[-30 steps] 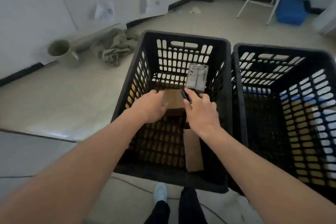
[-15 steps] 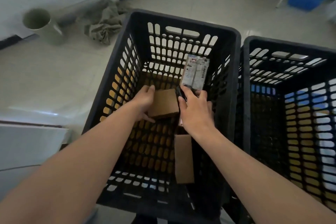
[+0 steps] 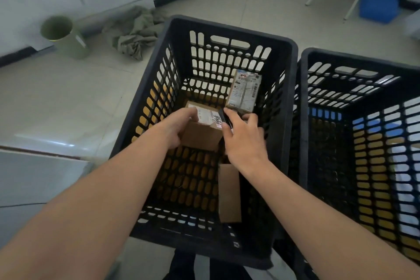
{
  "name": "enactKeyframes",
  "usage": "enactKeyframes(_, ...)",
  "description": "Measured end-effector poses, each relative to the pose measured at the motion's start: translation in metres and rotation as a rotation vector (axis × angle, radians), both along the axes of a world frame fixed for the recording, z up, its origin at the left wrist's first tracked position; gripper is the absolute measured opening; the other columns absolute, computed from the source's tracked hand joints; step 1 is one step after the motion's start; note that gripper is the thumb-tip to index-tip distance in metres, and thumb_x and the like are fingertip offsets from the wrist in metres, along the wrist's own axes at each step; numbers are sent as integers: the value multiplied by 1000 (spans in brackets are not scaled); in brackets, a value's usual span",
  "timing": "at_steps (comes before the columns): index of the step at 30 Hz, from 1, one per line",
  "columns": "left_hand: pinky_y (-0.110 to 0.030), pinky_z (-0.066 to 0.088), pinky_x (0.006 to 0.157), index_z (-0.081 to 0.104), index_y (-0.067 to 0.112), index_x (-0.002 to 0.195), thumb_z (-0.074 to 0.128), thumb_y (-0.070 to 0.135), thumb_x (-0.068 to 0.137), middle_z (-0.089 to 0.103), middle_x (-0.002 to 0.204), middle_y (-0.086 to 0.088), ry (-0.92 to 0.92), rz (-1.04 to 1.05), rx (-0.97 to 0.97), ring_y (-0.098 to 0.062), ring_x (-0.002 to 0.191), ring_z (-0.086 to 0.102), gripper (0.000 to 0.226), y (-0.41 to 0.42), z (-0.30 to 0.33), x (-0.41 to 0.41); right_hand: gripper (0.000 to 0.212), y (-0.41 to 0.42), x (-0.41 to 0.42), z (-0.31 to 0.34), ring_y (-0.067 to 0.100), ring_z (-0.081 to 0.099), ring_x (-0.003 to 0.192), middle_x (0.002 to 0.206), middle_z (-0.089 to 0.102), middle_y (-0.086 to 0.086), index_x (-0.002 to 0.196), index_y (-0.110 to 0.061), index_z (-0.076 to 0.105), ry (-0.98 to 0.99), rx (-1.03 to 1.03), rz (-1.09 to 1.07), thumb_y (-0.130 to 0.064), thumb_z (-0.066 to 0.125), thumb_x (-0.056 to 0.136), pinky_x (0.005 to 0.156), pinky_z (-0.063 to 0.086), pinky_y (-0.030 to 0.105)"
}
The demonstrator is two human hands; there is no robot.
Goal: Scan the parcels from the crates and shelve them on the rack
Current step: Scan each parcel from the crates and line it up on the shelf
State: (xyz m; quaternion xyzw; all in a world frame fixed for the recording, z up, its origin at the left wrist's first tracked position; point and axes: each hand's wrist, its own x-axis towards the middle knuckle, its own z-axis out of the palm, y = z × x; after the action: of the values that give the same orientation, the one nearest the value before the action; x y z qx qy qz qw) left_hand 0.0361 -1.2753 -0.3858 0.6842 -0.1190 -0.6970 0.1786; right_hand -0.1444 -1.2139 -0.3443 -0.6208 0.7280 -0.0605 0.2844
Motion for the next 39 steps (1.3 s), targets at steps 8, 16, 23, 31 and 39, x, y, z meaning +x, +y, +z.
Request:
enactKeyframes(8, -57, 60, 93, 40, 47, 145, 70, 23, 86, 51, 140, -11, -145, -56, -372, -38, 111, 65, 70, 14, 34, -9, 46, 19, -6, 11, 34, 53, 121, 143, 41, 6, 156, -46, 39, -70, -43, 26, -49, 42, 110, 95, 58, 52)
enactKeyframes(16, -52, 58, 94, 42, 40, 129, 69, 42, 89, 52, 132, -8, -352, -212, -634, -29, 110, 59, 48, 23, 73, 0, 44, 36, -13, 46, 31, 58, 111, 129, 42, 2, 152, -47, 45, -107, -87, 102, -49, 47, 108, 93, 59, 49)
enactKeyframes(23, -48, 63, 87, 47, 46, 123, 73, 44, 76, 51, 135, -10, -420, -251, -786, -33, 112, 62, 54, 29, 114, 14, 43, 49, -14, 77, 32, 58, 113, 128, 43, 3, 151, -48, 44, -108, -100, 211, -50, 48, 108, 94, 59, 49)
enactKeyframes(31, -58, 61, 88, 62, 56, 116, 65, 36, 61, 46, 137, -18, -345, -192, -805, -45, 113, 57, 59, 29, 148, 26, 41, 60, -9, 107, 42, 56, 122, 138, 42, 8, 150, -52, 43, -77, -100, 309, -51, 46, 109, 101, 54, 57)
enactKeyframes(39, -49, 64, 73, 59, 48, 114, 66, 46, 73, 52, 136, -17, -329, -139, -837, -40, 112, 64, 42, 35, 157, 23, 43, 72, -5, 121, 38, 56, 122, 137, 42, 7, 152, -50, 42, -89, -99, 316, -50, 46, 109, 104, 52, 56)
